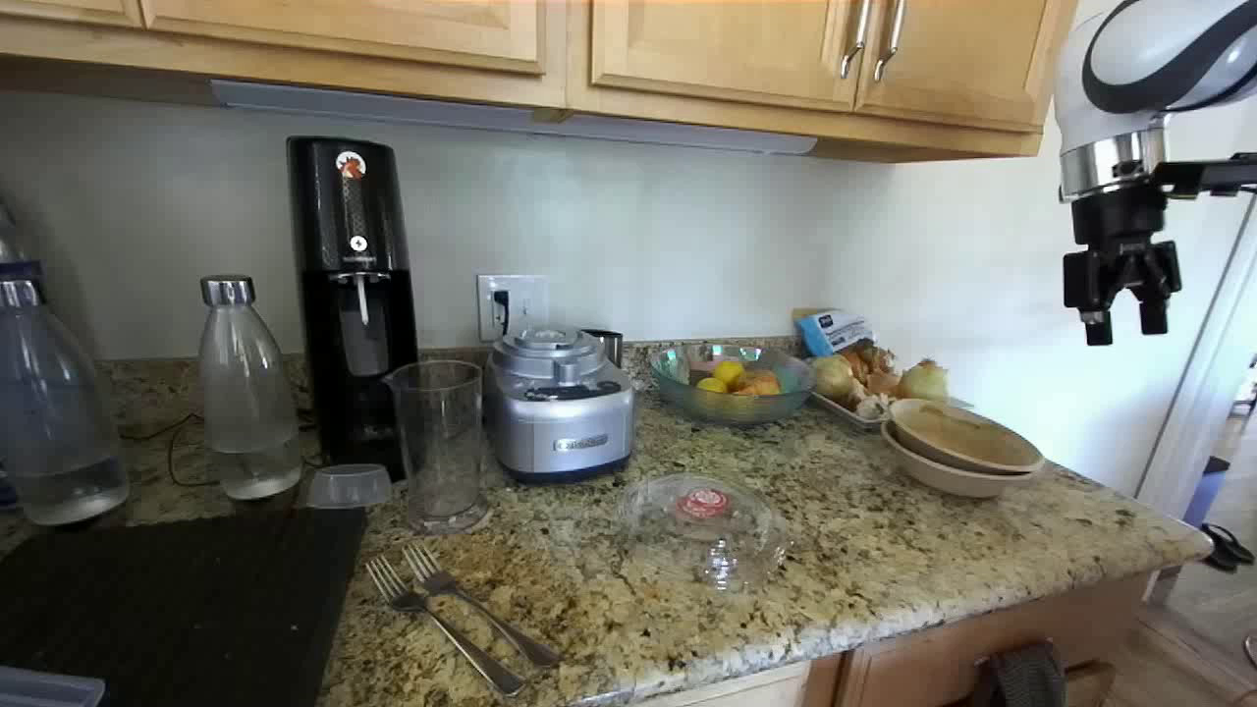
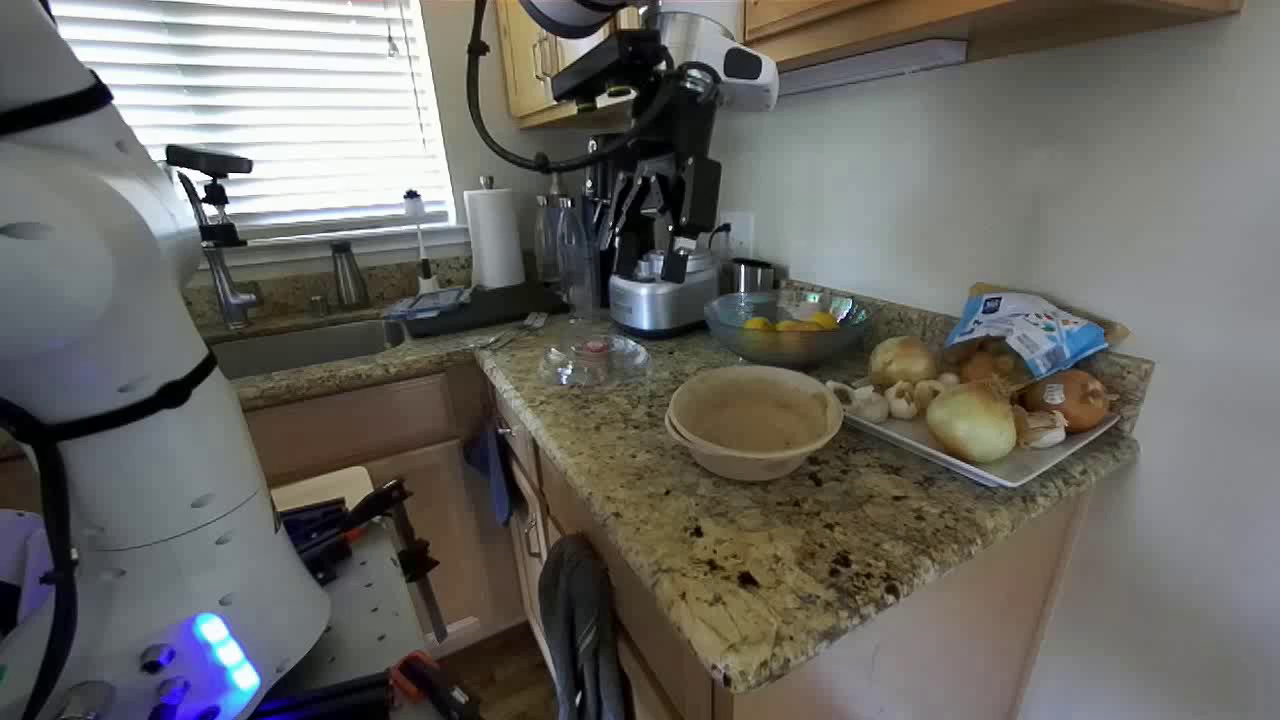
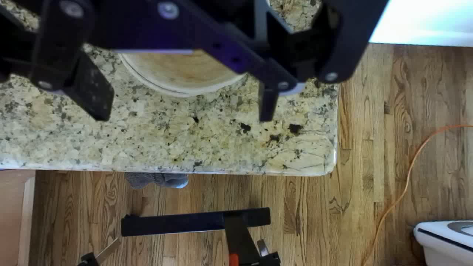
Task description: Take the bowl and put on the table
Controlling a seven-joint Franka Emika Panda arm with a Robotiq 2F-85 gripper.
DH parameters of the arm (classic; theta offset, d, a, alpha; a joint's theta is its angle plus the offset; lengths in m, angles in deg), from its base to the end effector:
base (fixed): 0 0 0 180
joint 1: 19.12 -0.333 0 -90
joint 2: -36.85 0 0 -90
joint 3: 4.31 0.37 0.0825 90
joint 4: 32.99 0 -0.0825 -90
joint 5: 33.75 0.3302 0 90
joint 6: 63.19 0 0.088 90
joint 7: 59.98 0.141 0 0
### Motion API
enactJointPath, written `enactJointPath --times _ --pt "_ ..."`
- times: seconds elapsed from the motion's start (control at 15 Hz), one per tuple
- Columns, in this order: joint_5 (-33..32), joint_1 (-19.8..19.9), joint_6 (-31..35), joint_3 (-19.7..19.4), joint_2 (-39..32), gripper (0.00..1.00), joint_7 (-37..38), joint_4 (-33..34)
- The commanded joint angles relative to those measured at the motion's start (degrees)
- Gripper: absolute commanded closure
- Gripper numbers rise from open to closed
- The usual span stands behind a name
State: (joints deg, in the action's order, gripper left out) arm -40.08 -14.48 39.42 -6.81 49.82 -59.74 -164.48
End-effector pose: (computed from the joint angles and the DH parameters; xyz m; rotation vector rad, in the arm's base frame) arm 0.3686 -0.0602 0.4676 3.0311 -0.1321 -0.4316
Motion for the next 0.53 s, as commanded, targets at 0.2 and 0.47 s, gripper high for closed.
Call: enactJointPath --times 0.2,0.47 --pt "-0.05 -0.35 -0.08 -0.33 -0.01 0.0 0.07 0.07" --pt "0.33 -0.2 1.69 -0.39 0.29 0.0 1.26 -0.52"
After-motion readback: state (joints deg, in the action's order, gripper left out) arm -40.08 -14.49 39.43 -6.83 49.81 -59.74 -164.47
